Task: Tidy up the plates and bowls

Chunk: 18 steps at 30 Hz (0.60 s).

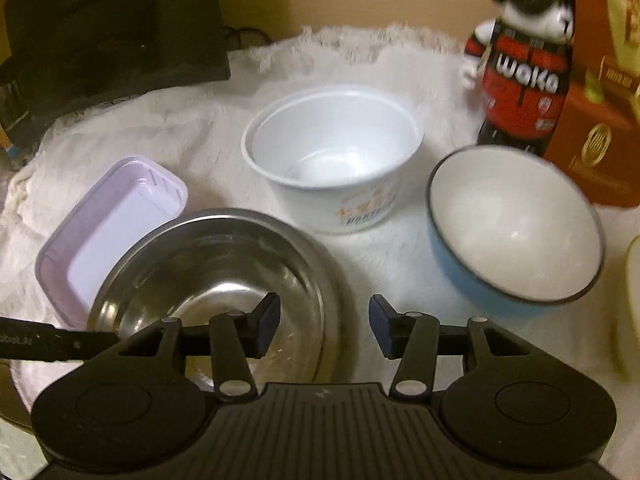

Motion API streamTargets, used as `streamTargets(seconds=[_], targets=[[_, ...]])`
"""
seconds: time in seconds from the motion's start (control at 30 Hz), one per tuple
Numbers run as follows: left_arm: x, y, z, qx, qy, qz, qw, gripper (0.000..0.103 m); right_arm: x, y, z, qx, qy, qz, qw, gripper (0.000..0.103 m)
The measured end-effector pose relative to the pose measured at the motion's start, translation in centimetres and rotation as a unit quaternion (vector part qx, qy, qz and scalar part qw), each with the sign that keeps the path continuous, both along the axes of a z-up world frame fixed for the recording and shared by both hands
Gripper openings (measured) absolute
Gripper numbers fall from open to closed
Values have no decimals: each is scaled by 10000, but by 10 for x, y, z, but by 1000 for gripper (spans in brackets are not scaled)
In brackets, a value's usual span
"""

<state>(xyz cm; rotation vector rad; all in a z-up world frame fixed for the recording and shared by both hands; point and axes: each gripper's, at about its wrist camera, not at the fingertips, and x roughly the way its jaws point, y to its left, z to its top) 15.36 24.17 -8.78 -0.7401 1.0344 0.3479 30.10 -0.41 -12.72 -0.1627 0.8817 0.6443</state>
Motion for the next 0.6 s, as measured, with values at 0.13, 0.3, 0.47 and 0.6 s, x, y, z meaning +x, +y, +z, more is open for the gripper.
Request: streamTargets(seconds=[0.13,0.3,0.47,0.6], targets=[[13,1,-5,56,-45,-104,9999,34,13,3,-12,139,441,12,9989,54],[24,-7,-5,282,54,-427,9987,37,27,-4,-20,406,1039,44,9938,53],[28,-22,-1,230,45,-772,9967,41,14,-21,-14,340,1002,-47,9944,52],[39,-39,-4,177,35,-1119,9936,41,10,-44,-13,287,997,-401,9938,52]])
